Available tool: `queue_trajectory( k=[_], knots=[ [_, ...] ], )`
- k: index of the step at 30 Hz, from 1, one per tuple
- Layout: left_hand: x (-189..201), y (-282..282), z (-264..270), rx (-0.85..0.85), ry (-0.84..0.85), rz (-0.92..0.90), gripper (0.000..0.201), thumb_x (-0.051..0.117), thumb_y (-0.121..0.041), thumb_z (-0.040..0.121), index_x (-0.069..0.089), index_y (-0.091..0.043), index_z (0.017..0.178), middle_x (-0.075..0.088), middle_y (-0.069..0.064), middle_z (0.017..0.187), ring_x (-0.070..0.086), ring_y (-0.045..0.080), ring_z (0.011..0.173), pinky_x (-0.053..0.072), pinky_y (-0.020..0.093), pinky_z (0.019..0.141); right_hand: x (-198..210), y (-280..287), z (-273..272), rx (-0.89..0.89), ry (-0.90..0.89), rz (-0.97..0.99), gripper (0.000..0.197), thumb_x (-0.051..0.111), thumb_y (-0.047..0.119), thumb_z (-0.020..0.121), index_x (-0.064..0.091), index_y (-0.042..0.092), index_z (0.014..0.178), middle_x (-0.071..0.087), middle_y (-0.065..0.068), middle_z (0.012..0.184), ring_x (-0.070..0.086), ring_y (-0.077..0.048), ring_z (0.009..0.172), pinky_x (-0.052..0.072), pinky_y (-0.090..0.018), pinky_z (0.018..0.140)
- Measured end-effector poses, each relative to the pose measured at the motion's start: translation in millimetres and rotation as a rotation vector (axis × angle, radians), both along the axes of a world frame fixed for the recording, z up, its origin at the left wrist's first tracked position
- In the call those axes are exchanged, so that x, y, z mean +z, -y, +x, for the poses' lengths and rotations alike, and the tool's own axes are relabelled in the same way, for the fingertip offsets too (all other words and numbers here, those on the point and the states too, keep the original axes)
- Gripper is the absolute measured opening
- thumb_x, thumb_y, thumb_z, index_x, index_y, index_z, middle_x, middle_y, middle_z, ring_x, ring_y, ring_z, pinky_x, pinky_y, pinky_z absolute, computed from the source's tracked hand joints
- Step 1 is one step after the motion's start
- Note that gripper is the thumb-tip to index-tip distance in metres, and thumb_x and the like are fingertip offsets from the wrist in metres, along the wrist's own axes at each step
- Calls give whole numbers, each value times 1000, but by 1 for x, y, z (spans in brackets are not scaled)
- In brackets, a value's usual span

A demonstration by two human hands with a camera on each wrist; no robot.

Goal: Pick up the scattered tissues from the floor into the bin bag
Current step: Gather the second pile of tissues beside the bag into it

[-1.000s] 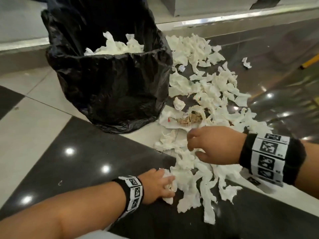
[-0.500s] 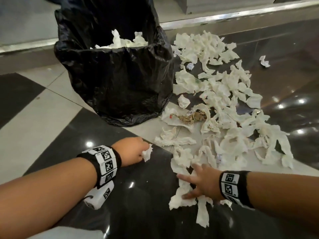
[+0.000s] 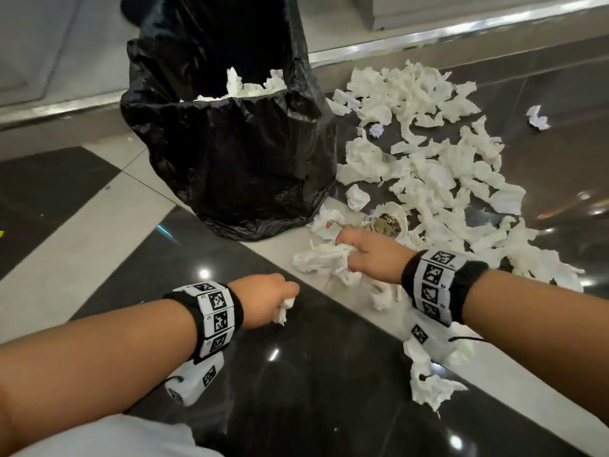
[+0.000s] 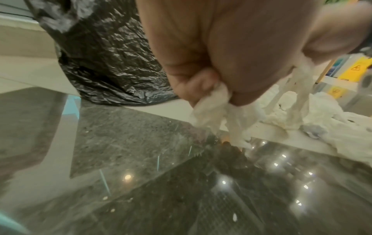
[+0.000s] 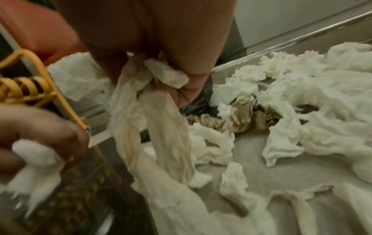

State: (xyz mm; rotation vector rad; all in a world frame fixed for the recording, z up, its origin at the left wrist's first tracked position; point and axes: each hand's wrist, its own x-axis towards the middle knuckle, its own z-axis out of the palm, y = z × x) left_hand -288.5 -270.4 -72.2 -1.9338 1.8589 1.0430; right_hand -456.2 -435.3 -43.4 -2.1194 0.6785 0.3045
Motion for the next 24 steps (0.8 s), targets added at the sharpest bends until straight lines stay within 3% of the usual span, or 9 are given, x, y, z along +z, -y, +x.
queue_trajectory(
  k=[2,5,7,10,13,16,18,21,24],
  knots=[
    [1,10,-9,-7,27,-48,22,50,-20,84,47,-18,106,54,6,102,58,28,96,45,34,76,13,8,-11,-146,72,120,32,68,39,77,65,21,103,67,5,101,63,-15,92,49,-33,86],
    [-2,27,-18,46,-21,-128,53,53,-46,85,35,-25,130,59,6,121,58,26,106,46,30,84,19,16,-26,-333,42,25,44,71,49,75,66,24,112,54,16,104,52,-4,100,40,-23,89],
    [-11,44,-22,57,-5,-144,71,53,-57,83,19,-34,141,54,9,126,59,26,106,48,33,88,20,19,-32,-386,15,-42,7,71,33,79,67,28,82,61,11,87,60,-13,90,45,-22,73],
    [-29,70,-27,29,44,-102,71,53,-41,89,7,-48,143,21,18,147,63,28,95,51,34,86,10,24,-41,-373,-33,-110,12,61,6,79,61,13,69,54,2,71,55,-21,70,39,-22,53],
    [-46,82,-30,-39,72,26,67,48,-34,91,9,-55,140,-19,14,156,64,31,96,54,34,85,4,27,-53,-292,-27,-247,17,59,3,81,64,11,95,52,1,90,51,-17,78,37,-21,66],
    [-47,81,-34,-60,83,34,45,42,-33,87,40,-31,132,14,14,152,59,35,97,49,34,82,0,26,-77,-181,-56,-278,30,61,11,84,58,21,113,52,-1,108,55,-21,95,40,-24,79],
    [-43,76,-32,-107,101,29,26,44,-20,90,50,-15,115,37,19,129,55,33,85,47,36,75,-7,18,-96,63,-130,-359,37,62,25,84,52,28,120,49,-2,116,54,-22,103,45,-28,86],
    [-39,61,-25,-161,138,43,25,47,-31,93,55,-11,107,49,13,115,57,31,91,41,32,72,-25,-6,-128,486,-348,-352,59,65,44,79,36,39,130,32,-7,136,46,-25,117,46,-37,94],
    [-31,48,-20,-166,197,30,37,44,-43,94,61,-10,97,57,9,107,59,27,94,36,30,70,-47,-23,-146,752,-479,-359,50,60,31,86,38,33,131,15,-14,151,34,-37,130,38,-47,105]
  ],
)
